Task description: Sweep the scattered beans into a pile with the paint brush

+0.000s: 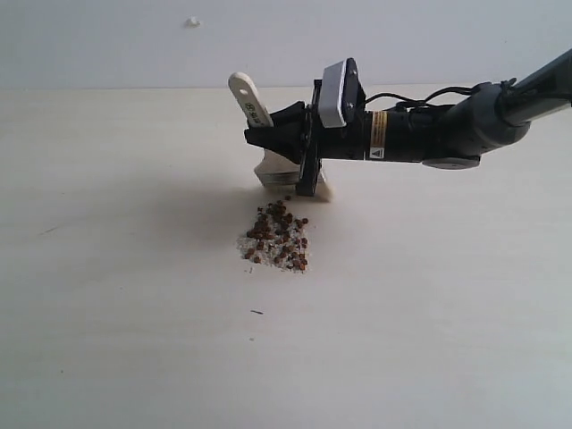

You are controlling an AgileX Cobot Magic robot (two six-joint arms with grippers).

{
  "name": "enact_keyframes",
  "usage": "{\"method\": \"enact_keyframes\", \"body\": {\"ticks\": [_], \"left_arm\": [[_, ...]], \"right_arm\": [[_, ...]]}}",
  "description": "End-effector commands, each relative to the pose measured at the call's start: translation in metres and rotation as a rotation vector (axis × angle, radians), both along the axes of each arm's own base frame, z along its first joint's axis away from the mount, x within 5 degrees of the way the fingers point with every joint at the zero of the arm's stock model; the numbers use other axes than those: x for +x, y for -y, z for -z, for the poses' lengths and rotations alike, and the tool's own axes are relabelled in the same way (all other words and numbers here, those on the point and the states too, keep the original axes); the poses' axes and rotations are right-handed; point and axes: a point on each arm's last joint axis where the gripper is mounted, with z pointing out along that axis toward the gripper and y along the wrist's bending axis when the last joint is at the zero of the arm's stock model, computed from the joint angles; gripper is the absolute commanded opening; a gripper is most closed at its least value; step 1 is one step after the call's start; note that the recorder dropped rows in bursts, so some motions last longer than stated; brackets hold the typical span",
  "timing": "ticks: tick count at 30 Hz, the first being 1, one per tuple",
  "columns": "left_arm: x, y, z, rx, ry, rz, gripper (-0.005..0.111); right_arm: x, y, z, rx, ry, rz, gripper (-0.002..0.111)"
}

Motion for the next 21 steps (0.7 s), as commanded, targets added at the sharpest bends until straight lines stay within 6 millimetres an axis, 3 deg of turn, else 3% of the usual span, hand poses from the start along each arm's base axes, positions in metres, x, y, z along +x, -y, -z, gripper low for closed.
{"method": "enact_keyframes", "body": {"ticks": [1, 15, 18, 21], "left_arm": [[-0.001, 0.000, 0.000, 0.005, 0.008, 0.006, 0.000], [-0.001, 0.000, 0.000, 0.005, 0.008, 0.006, 0.000], [-0.001, 0.000, 0.000, 0.005, 0.008, 0.006, 0.000], [-0.001, 0.000, 0.000, 0.005, 0.008, 0.006, 0.000]], "right_arm": [[-0.002, 0.002, 0.008, -0.020, -0.070, -0.032, 0.000], [-0.012, -0.014, 0.012, 0.001, -0.332, -0.064, 0.000], [-0.012, -0.017, 0.002, 0.019, -0.338, -0.061, 0.000], [-0.007, -0.016, -0.023, 0.070, -0.258, -0.024, 0.000]]}}
